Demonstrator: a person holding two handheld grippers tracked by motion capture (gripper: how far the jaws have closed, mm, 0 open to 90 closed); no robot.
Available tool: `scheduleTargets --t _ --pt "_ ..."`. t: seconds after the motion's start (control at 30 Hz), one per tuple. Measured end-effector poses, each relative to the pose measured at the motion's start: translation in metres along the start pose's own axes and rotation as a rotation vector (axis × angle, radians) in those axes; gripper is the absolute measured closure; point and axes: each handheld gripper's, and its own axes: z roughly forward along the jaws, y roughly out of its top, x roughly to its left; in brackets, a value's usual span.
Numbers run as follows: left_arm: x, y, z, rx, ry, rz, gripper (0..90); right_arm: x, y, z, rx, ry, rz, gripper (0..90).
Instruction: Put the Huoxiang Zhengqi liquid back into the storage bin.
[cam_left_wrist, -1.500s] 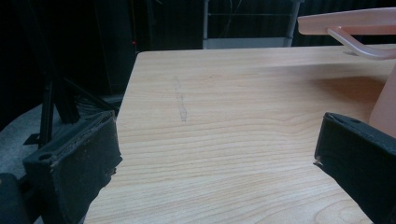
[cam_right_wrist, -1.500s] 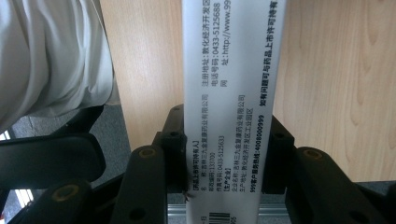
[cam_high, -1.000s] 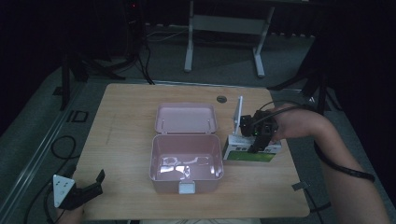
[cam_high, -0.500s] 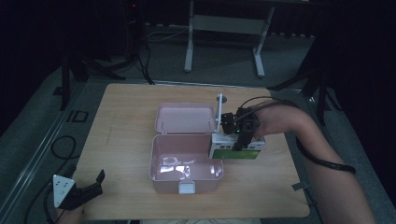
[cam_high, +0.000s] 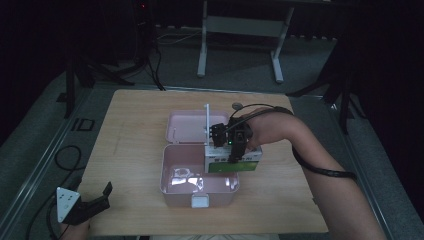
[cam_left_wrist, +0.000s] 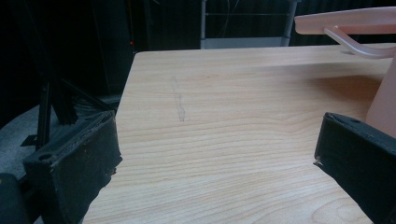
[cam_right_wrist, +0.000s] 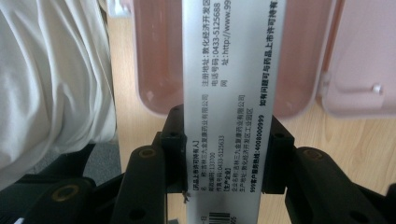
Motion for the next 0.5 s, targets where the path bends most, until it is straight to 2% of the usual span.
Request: scheduleTargets --t 0.3,0.5 --pt "0.000 0.000 0.000 0.001 -0.004 0.001 0.2 0.003 0.030 -0.003 -0.026 0.009 -0.044 61.5" --pt "0.000 0.000 0.000 0.003 -0.006 0.004 0.2 0.005 0.048 0.001 -0.021 0.021 -0.063 61.5"
